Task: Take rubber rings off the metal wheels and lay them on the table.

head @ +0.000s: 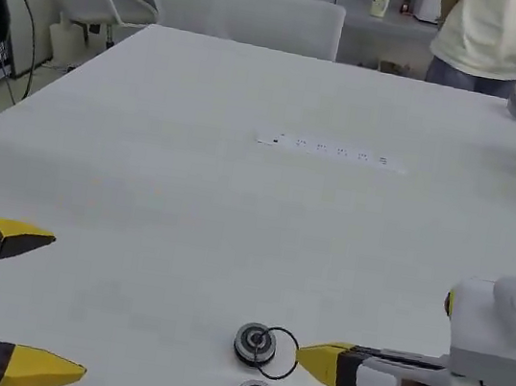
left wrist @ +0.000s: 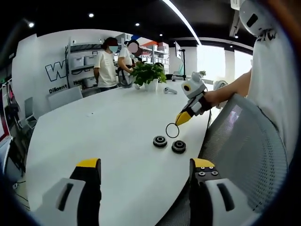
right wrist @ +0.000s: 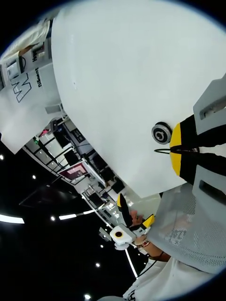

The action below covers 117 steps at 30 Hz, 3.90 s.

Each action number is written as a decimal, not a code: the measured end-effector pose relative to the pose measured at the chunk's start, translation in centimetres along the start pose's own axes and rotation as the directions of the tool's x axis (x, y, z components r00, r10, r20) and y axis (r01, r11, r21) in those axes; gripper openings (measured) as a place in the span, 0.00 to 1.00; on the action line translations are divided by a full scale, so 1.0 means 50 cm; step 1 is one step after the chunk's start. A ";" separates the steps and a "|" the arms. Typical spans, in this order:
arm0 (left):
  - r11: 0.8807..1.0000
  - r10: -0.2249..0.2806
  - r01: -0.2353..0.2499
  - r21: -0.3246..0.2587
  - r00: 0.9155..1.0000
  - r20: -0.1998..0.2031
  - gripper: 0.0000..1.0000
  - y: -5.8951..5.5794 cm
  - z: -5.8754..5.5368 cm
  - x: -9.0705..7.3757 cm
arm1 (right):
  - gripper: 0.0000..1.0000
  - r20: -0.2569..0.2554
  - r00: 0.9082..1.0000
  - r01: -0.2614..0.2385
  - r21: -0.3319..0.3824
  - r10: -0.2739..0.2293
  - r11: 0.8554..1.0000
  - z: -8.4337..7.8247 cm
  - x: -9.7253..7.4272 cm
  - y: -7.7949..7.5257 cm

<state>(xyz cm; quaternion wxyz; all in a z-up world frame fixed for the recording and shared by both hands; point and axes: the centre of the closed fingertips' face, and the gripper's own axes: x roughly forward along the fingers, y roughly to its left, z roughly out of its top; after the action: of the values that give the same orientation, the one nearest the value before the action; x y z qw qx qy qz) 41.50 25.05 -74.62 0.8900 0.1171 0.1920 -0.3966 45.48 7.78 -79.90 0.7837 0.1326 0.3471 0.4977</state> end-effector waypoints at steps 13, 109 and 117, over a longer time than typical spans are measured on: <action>0.998 -0.001 0.001 -0.056 1.000 -0.002 0.76 -0.010 -0.021 0.008 | 0.00 0.103 0.994 0.022 0.062 -0.028 0.998 0.040 -0.031 -0.018; 0.994 -0.058 0.050 -0.098 0.995 -0.086 0.88 -0.034 -0.064 0.028 | 0.00 -0.144 0.981 -0.157 -0.218 0.127 0.963 0.054 0.178 0.126; 0.992 -0.041 0.030 -0.123 0.995 -0.087 0.87 -0.027 -0.068 0.026 | 0.00 -0.179 0.980 -0.123 -0.176 0.091 0.977 0.018 0.194 0.096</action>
<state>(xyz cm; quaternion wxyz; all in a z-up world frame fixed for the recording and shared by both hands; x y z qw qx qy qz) 40.44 24.53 -78.34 0.8787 0.0770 0.2575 -0.3944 45.34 18.61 -80.59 0.7322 0.0347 0.3570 0.5790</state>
